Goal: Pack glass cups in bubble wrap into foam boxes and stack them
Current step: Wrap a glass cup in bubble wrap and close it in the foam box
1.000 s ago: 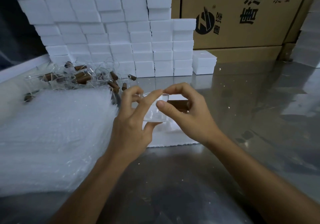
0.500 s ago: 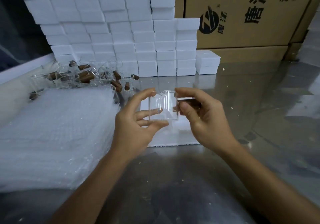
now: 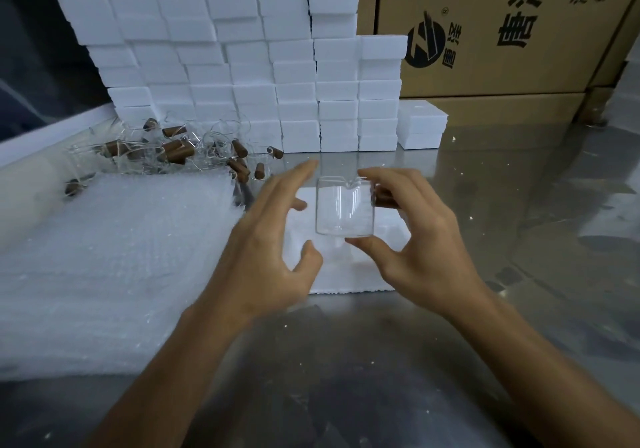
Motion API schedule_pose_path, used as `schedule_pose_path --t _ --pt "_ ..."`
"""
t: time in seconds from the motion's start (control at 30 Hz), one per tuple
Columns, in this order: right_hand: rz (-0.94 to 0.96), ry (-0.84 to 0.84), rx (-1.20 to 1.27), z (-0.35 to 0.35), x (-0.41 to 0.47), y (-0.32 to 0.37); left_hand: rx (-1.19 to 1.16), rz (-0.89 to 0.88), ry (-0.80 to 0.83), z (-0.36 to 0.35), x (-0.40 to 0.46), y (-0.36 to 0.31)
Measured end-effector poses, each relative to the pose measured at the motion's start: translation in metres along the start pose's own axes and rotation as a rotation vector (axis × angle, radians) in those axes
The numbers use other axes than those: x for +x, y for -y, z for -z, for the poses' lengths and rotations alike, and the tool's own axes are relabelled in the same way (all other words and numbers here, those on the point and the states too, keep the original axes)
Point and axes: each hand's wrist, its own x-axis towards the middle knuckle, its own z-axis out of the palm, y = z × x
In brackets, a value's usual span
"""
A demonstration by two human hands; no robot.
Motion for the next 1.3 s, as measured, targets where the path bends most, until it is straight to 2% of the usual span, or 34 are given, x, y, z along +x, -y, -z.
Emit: schedule_pose_path --t 0.1,0.17,0.23,0.33,0.37,0.43,0.6,0.87,1.0,1.1,1.2,1.3 --pt "-0.017 -0.031 0.006 0.002 0.001 -0.002 0.239 -0.001 -0.217 0.012 0.007 -0.004" --pt "-0.035 -0.041 0.016 0.002 0.001 -0.003 0.444 0.065 -0.296 0.014 0.009 -0.009" --pt "-0.046 -0.045 0.021 0.002 0.001 -0.004 0.633 0.229 -0.244 0.015 0.009 -0.012" --pt "-0.063 -0.055 0.024 0.002 0.000 -0.006 0.821 0.592 -0.039 0.019 0.009 -0.010" --pt "-0.065 -0.060 0.025 0.002 0.000 -0.006 0.862 0.659 0.012 0.021 0.009 -0.009" --pt "-0.067 -0.065 0.029 0.002 0.000 -0.006 0.879 0.692 0.028 0.022 0.009 -0.004" --pt "-0.083 -0.057 0.051 0.000 -0.001 -0.007 0.774 0.663 -0.109 0.027 0.013 0.010" --pt "-0.105 -0.064 0.070 0.000 0.000 -0.007 0.761 0.778 -0.151 0.035 0.013 0.028" --pt "-0.109 -0.069 0.072 0.000 0.000 -0.007 0.785 0.724 -0.240 0.034 0.014 0.025" --pt "-0.110 -0.083 0.072 0.001 0.001 -0.006 0.819 0.605 -0.391 0.035 0.016 0.018" --pt "-0.120 -0.094 0.075 0.003 0.003 -0.003 0.732 0.351 -0.512 0.032 0.018 0.007" --pt "-0.162 -0.107 0.090 0.005 0.003 -0.002 0.609 0.070 -0.467 0.020 0.017 -0.004"
